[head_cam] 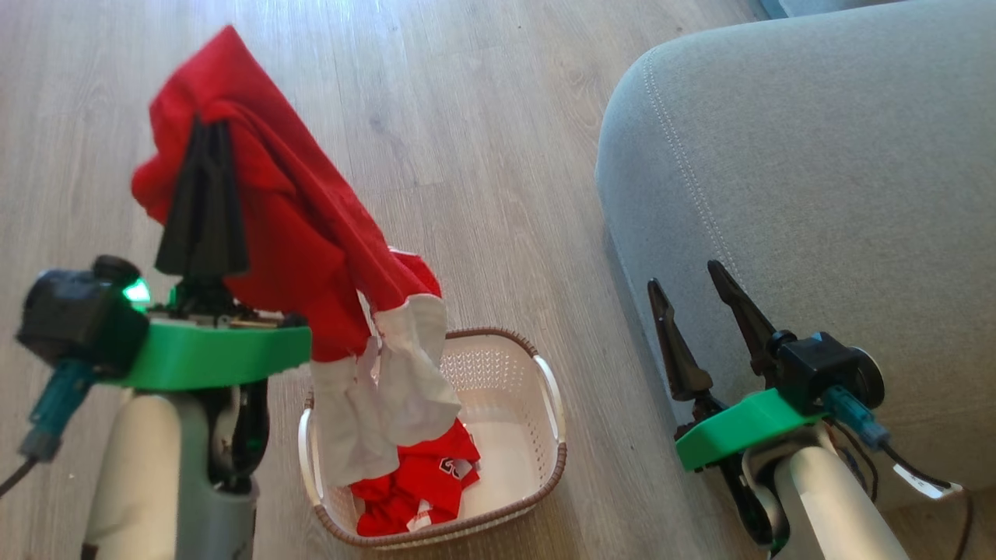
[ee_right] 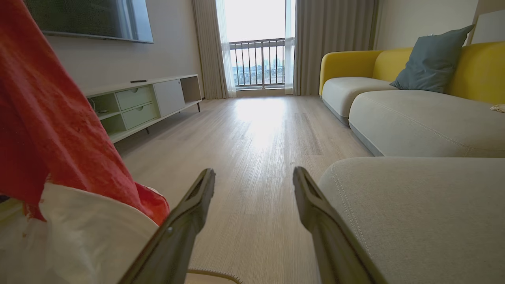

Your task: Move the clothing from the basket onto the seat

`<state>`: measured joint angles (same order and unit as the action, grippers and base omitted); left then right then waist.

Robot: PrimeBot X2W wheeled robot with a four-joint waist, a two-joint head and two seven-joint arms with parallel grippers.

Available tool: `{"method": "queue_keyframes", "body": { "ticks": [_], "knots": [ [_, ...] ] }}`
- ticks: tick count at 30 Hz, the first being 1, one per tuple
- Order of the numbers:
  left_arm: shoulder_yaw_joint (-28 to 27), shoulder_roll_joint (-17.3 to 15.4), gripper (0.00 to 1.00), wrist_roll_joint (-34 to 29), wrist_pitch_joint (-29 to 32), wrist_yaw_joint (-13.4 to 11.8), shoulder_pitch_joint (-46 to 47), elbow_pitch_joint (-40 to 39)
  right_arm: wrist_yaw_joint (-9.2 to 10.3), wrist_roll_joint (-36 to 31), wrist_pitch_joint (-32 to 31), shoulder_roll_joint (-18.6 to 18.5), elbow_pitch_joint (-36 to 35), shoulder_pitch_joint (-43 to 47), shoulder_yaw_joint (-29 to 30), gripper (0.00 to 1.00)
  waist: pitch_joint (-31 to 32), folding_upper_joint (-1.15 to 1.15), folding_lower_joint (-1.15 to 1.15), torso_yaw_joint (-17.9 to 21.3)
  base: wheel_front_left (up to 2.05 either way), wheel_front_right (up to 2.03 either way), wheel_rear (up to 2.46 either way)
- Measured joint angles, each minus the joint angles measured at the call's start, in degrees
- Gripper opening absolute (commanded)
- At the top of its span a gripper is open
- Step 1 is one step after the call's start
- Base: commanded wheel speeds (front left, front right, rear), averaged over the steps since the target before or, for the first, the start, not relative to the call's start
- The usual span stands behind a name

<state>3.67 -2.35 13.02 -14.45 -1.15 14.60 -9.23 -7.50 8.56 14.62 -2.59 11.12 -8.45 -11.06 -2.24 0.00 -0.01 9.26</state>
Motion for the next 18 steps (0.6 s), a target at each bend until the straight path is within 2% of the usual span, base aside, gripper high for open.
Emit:
{"method": "queue_keyframes", "body": {
  "ticks": [8,18],
  "knots": [
    [1.7,0.0,0.00,1.2,-0.3,0.2,3.0,-5.8,0.00,0.1,0.0,0.0,-0.2,0.0,-0.4,1.00,0.0,0.00,0.00,0.0,0.00,0.00,0.00],
    [7.8,0.0,0.00,3.1,-0.3,4.6,3.0,-7.6,0.00,0.1,0.0,-0.1,-1.2,0.0,-1.2,1.00,0.0,0.00,0.00,-0.1,0.00,0.00,0.00]
  ]
}}
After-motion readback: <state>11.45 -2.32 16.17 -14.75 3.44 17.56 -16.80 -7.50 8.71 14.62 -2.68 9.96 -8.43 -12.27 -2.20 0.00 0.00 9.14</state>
